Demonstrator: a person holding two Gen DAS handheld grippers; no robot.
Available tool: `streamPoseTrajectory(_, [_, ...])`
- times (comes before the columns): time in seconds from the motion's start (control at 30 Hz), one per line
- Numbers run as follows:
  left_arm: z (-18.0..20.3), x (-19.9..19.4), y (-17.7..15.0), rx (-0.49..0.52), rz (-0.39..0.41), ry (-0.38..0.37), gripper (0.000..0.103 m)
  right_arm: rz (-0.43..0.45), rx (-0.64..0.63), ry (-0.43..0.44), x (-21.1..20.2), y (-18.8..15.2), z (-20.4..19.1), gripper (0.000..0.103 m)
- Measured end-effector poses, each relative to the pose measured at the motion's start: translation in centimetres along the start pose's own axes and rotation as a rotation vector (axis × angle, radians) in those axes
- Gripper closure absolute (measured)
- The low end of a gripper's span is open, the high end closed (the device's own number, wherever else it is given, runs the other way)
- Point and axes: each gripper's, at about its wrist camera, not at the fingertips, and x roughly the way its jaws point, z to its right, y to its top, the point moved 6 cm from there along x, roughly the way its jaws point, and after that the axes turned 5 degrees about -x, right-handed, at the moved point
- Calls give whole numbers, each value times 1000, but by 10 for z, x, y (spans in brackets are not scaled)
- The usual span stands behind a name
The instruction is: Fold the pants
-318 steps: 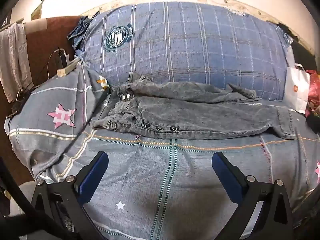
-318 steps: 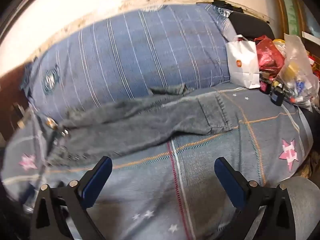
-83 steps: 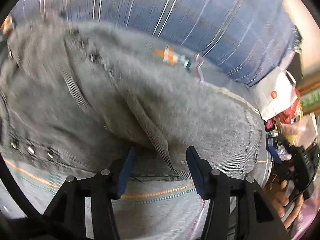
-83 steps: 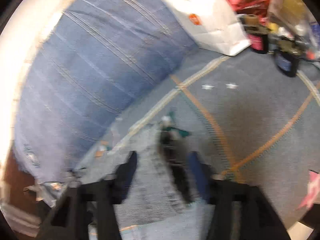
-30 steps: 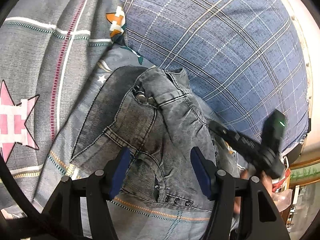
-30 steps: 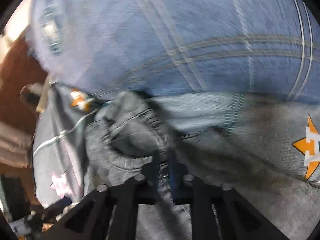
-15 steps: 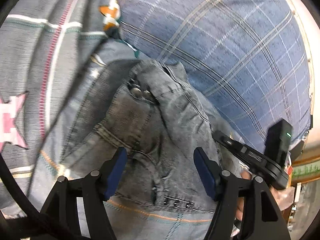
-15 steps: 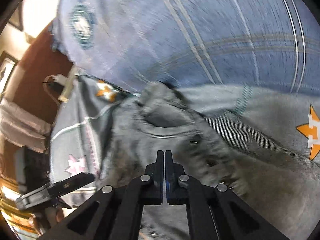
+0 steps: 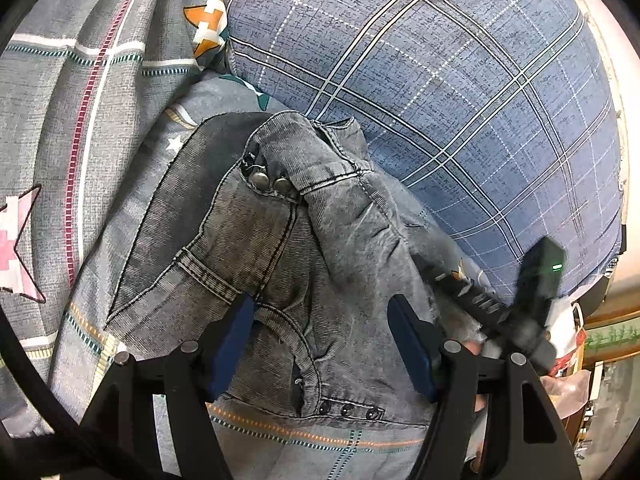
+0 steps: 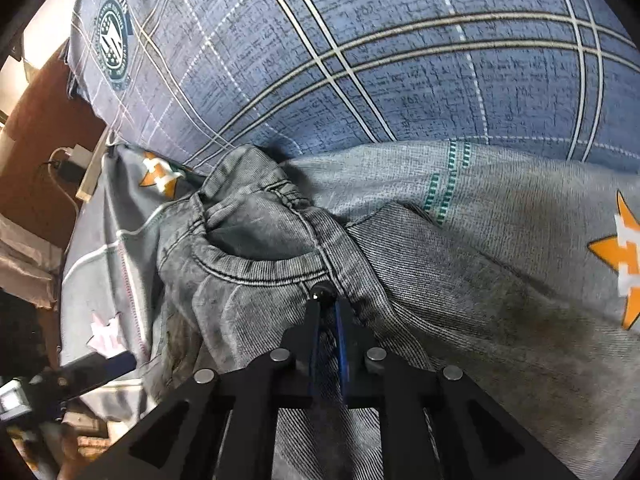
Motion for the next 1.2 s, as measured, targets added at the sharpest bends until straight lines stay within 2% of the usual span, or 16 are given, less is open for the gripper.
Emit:
streamPoseTrajectory(0.1, [-1,1,0,-2,1,2,33,77,4,20,-18,18,2,93])
streamPoseTrajectory(0.2, [-1,2,-1,1,2,5,33,77,19,61,-15,27,4,93])
streamPoseTrajectory(0.3, [-1,2,-1,3,7,10,33,90,47,166,-17,32,1,92])
streamPoseTrajectory(0.33, [-2,2,-1,1,8,12,33,98,64,212,-17,32,-1,83])
streamPoseTrajectory(0.37, [-3,2,-1,-1,8,13,33,107,80,236,-17,32,-1,45])
streamPoseTrajectory(0.4, [-3,2,-1,-1,7,13,33,117,98,258,-16,31,-3,18])
streamPoseTrajectory(0.43, [-4,2,-1,-2,6,13,33,126,113,288,-16,31,-4,0])
streamPoseTrajectory(0.5, [-4,2,-2,-2,7,13,33,124,151,319,-14,30,-2,0])
streamPoseTrajectory(0.57, [-4,1,-2,-1,11,16,33,123,169,264,-13,32,5,0])
streamPoseTrajectory(0.7, [-5,2,-2,0,10,21,33,2,156,186,7,32,17,6])
streamPoseTrajectory(0.73, [-5,2,-2,-1,8,22,33,-29,142,152,11,31,21,16])
streamPoseTrajectory(0.9, [-7,5,-1,-12,6,28,33,-96,71,63,26,39,21,29])
streamPoseTrajectory(0.93, [-8,6,-1,-13,2,28,33,-108,34,33,26,40,18,43])
streamPoseTrajectory(0.97, [-8,6,-1,-16,3,29,33,-115,2,8,24,41,14,72])
streamPoseTrajectory(1.03, [-9,6,0,-20,7,34,33,-119,-15,0,22,41,10,88])
streamPoseTrajectory(1.2, [-10,7,0,-19,12,42,33,-133,45,95,28,32,20,84])
